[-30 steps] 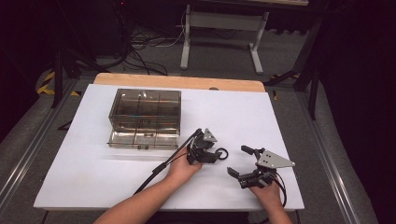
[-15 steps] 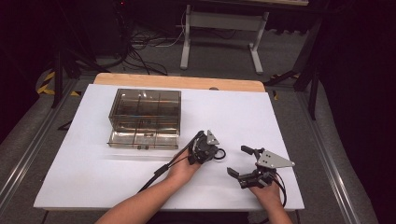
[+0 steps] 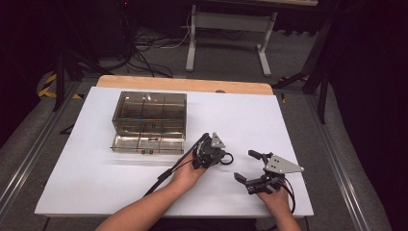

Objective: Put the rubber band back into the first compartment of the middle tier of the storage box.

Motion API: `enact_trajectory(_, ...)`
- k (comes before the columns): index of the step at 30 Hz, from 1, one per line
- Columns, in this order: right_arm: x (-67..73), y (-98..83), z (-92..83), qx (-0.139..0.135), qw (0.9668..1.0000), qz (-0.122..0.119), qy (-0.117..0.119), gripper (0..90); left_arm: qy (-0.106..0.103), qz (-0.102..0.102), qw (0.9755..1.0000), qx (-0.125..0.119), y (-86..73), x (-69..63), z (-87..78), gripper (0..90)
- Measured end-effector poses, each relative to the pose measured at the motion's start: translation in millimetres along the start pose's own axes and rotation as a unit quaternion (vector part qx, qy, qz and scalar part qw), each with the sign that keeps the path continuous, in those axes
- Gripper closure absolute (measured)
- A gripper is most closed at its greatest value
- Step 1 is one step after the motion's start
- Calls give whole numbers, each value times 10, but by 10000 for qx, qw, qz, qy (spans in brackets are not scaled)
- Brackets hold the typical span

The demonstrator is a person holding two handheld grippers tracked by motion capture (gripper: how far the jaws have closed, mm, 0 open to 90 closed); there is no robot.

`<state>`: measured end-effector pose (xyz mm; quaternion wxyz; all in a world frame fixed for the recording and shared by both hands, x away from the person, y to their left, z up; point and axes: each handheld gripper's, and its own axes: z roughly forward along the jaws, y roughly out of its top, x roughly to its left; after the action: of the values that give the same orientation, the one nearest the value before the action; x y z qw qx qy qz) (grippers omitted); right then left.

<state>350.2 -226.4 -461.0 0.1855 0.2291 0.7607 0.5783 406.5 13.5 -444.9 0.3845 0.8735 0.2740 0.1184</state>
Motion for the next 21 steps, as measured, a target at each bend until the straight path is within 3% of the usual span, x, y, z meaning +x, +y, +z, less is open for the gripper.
enact_trajectory(14, -4, -1, 2, 15, 10000, 23, -17, 21, -9, 62, 9997, -217, 65, 18, -283, 879)
enact_trajectory(21, -6, -1, 1, 12, 10000, 22, -19, 21, -155, 109, 9994, -276, 56, 0, -494, 878)
